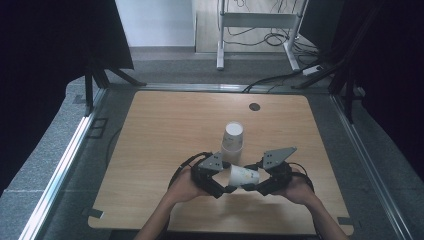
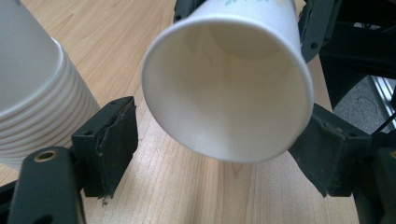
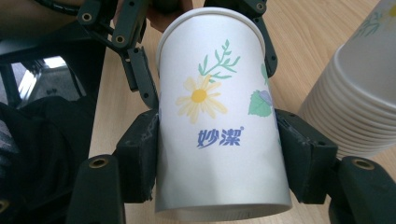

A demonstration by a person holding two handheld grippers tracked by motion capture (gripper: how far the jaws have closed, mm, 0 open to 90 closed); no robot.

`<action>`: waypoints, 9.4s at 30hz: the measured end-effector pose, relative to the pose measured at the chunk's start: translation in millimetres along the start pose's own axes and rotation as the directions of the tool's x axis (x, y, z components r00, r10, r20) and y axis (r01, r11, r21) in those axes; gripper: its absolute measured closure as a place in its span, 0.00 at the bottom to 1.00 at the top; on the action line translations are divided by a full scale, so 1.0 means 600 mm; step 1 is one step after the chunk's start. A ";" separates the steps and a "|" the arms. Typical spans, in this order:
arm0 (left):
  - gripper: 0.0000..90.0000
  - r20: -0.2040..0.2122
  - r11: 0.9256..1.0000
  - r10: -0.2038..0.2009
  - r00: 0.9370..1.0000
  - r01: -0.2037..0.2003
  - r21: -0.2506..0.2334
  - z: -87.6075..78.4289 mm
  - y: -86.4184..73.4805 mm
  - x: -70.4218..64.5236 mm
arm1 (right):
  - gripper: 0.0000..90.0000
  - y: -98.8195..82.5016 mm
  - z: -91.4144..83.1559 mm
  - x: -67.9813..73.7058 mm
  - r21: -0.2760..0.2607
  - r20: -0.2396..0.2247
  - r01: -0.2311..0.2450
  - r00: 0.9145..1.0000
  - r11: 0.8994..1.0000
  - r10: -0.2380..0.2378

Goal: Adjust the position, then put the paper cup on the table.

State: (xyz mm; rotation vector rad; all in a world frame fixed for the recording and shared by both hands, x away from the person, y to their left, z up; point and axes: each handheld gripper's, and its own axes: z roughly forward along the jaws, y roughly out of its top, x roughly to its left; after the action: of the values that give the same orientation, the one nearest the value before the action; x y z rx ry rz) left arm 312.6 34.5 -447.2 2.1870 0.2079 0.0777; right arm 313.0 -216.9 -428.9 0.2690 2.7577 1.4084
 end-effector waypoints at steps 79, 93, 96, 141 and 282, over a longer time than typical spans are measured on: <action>0.27 0.042 0.999 0.040 0.998 -0.039 -0.035 -0.017 0.006 -0.001 | 0.40 0.058 0.024 0.015 0.290 -0.017 0.143 0.989 0.946 -0.144; 0.24 0.064 0.994 0.009 0.998 -0.002 -0.107 -0.024 0.009 0.001 | 0.40 0.010 0.020 0.010 0.023 -0.007 0.049 0.999 0.999 -0.049; 0.24 0.064 0.994 0.005 0.998 0.003 -0.114 -0.025 0.010 0.001 | 0.41 0.001 0.024 0.010 -0.018 -0.007 0.034 0.999 0.999 -0.035; 0.33 -0.070 0.995 0.017 0.997 -0.010 0.103 -0.069 0.017 0.013 | 0.14 -0.048 0.016 0.000 -0.061 0.114 -0.091 0.989 0.994 0.097; 0.00 -0.422 0.964 -0.247 0.872 0.265 -0.015 -0.188 -0.090 0.015 | 0.12 -0.184 -0.005 -0.007 0.064 0.403 -0.305 0.879 0.950 0.255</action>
State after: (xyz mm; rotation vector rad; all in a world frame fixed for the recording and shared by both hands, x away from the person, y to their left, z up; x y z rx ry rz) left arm 300.1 157.4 -425.3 2.1416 0.7499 0.4022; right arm 301.7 -283.2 -516.5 0.8857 2.5420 1.0740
